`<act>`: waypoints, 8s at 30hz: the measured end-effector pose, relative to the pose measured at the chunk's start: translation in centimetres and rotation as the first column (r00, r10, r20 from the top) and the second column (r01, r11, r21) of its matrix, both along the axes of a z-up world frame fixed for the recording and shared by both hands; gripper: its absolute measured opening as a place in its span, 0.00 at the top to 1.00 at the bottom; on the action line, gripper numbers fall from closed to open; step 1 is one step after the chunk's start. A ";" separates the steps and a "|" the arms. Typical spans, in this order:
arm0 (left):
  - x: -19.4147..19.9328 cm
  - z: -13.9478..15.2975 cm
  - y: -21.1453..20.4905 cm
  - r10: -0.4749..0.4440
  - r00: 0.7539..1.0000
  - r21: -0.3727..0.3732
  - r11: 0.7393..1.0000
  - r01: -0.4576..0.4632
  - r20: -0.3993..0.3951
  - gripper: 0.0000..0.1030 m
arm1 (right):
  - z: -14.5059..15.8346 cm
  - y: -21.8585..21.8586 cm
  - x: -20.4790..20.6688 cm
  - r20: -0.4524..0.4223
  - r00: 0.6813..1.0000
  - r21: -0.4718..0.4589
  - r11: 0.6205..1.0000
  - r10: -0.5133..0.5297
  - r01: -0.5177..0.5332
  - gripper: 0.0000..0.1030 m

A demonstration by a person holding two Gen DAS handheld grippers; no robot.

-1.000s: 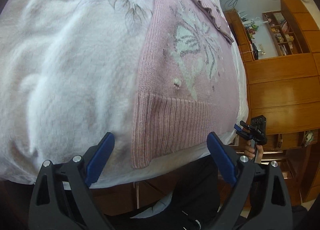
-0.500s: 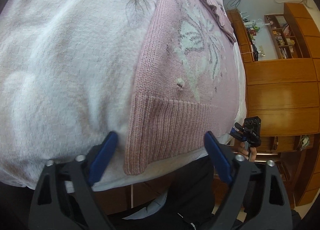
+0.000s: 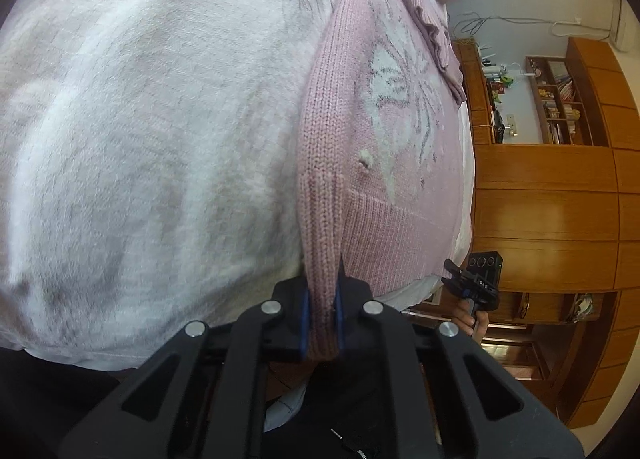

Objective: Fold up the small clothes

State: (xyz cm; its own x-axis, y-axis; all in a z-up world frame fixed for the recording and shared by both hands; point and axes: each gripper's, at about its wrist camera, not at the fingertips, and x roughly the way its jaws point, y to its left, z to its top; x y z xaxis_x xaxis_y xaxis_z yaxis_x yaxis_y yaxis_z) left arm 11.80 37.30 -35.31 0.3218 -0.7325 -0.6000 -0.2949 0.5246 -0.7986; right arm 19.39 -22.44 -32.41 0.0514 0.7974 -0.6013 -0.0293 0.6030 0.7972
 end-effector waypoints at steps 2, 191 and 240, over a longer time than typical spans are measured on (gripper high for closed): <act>-0.2 0.4 -0.2 0.005 1.000 -0.012 1.000 -0.004 0.022 0.94 | 0.7 -0.2 -0.5 0.021 1.000 -0.003 1.000 -0.009 0.009 0.92; 36.0 6.3 7.1 0.082 0.992 0.338 0.935 -0.111 0.100 0.94 | 5.5 12.4 34.8 0.277 0.961 -0.495 0.854 -0.019 0.160 0.91; 21.9 4.9 -8.4 -0.243 0.951 0.278 0.943 0.184 0.192 0.42 | 4.2 11.3 16.3 0.247 0.967 -0.330 0.933 -0.058 0.140 0.88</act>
